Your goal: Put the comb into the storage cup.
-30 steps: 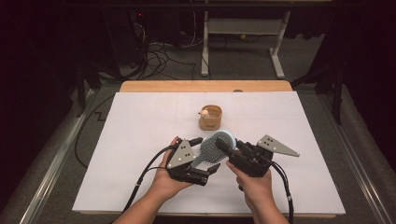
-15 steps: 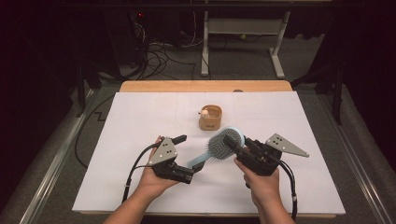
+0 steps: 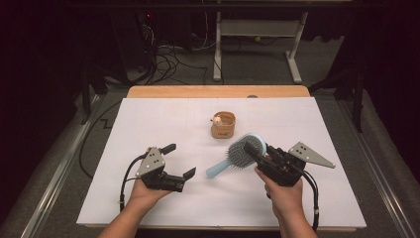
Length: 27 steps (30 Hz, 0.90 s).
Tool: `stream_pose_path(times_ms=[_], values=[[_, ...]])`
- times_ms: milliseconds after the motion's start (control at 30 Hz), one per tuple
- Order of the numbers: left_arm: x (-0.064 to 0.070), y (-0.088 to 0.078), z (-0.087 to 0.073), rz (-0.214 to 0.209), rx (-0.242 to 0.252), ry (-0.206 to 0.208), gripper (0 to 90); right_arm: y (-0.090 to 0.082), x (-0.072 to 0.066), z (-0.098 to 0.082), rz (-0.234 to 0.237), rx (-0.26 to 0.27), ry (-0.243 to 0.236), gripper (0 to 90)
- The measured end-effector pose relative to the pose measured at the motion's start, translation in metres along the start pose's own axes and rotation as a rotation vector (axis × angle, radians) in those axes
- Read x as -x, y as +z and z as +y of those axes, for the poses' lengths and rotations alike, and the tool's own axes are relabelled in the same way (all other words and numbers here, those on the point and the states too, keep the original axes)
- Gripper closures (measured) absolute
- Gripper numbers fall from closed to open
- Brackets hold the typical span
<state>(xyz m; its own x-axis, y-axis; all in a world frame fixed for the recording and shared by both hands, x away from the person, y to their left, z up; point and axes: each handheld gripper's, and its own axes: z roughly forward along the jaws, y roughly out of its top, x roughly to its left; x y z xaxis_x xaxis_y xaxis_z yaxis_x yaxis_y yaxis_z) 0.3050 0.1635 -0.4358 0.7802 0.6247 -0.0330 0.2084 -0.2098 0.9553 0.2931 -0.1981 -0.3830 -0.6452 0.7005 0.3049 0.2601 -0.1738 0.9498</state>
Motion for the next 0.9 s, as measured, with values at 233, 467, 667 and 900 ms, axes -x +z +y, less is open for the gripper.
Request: stream_pose_path(times_ms=[233,467,667,900], values=[[-0.009,-0.008,-0.010,0.012,0.022,-0.012,0.0,-0.006,0.007,0.000,-0.028,0.006,-0.030,60.1],[-0.017,-0.014,-0.012,0.042,0.029,-0.005,0.0,-0.010,0.015,0.001,-0.046,0.011,-0.028,60.1],[-0.026,-0.019,-0.016,0.074,0.014,-0.013,0.0,-0.014,0.022,0.001,-0.068,0.018,-0.030,60.0],[-0.029,-0.021,-0.019,0.090,0.008,-0.018,0.7,-0.021,0.030,0.003,-0.095,0.031,-0.028,59.8]])
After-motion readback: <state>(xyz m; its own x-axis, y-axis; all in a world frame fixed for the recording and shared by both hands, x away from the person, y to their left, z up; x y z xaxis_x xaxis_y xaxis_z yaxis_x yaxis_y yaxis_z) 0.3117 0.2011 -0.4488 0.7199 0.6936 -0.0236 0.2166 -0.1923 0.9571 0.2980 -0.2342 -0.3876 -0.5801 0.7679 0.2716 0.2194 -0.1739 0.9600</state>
